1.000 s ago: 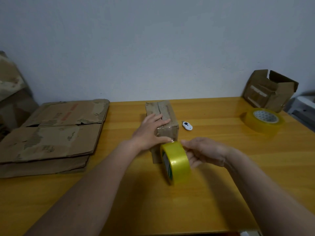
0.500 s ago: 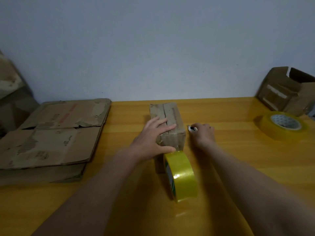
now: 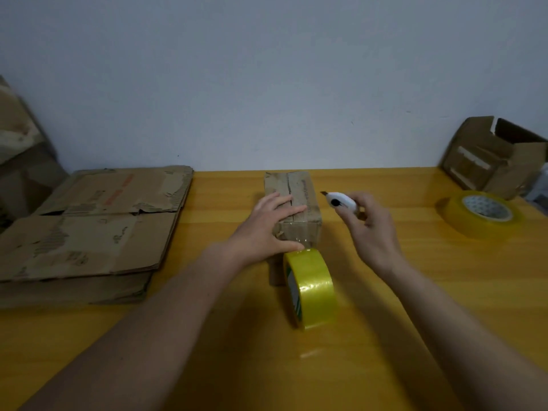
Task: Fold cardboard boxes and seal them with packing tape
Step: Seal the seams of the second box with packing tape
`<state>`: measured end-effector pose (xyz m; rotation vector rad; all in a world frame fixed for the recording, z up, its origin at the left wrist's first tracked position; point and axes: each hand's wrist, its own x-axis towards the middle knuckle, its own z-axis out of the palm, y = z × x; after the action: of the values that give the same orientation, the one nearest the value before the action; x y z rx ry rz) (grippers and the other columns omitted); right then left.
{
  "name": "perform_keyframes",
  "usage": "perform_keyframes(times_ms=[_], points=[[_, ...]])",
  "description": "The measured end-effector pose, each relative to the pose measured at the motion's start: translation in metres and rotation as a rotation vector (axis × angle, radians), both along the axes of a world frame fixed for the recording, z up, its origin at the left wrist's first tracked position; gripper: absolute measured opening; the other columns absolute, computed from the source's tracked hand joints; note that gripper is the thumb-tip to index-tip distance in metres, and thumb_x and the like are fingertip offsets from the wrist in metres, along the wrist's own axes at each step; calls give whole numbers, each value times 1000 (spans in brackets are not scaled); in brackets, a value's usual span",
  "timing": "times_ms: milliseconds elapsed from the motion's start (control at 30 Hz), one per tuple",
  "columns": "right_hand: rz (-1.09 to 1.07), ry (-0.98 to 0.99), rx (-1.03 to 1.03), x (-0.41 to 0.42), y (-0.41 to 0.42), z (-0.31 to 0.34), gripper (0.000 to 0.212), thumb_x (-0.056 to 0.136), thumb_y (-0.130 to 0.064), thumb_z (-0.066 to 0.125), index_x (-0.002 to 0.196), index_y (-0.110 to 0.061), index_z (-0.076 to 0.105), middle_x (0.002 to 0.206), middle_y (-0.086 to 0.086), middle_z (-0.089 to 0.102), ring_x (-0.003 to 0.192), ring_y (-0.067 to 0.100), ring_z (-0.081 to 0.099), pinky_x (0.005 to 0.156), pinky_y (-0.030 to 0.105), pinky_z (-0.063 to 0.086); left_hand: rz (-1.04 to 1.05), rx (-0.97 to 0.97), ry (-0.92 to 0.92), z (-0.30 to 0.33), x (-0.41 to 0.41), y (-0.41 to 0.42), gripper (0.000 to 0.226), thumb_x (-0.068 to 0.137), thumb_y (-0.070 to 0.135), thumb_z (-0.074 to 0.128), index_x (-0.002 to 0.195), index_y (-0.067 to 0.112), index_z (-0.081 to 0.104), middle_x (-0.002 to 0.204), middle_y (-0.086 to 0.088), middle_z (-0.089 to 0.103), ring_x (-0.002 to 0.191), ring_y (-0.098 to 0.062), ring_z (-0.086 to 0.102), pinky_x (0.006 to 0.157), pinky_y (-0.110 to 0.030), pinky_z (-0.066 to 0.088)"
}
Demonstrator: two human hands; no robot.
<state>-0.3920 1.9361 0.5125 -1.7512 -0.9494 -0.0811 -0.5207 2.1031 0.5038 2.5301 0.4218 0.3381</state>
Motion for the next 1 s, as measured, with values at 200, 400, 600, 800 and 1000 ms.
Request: perform_keyframes(times_ms=[200,400,600,800,1000], points=[[216,-100,-213,-30,3,-1,13,98,-20,51,100,-7,54,81,2,56,73,19,49,64,33,37,428,-228,-262,8,-14,-44,108,61,23,90,148,31,27,150,3,22,136,-13,24,111,-28,29],[192,-61,-210,-33,3,2,10,97,-17,53,90,-10,51,68,-6,45,60,6,38,54,19,30,718,-1221,-281,-16,-19,-74,47,68,30,84,103,4,66,103,-12,70,95,-25,66,87,-38,56],[148,-76,-199,-35,-4,10,11,92,-11,59,100,-14,67,84,-4,62,78,11,52,63,15,37,626,-1253,-287,-12,-13,-73,21,82,5,68,104,6,68,94,-12,70,89,-27,65,83,-39,53],[98,-337,-338,-39,-10,3,21,90,-7,59,109,-13,69,92,-3,50,82,19,53,66,27,40,647,-1310,-384,-17,-10,-71,40,85,3,68,122,13,57,107,-12,67,86,-21,64,65,-28,50],[148,-415,-347,-47,-5,9,17,92,-9,58,107,-11,65,98,-5,48,88,20,55,69,30,44,652,-1312,-376,-19,-8,-70,44,82,3,72,123,9,58,108,-14,67,93,-25,65,68,-31,52]])
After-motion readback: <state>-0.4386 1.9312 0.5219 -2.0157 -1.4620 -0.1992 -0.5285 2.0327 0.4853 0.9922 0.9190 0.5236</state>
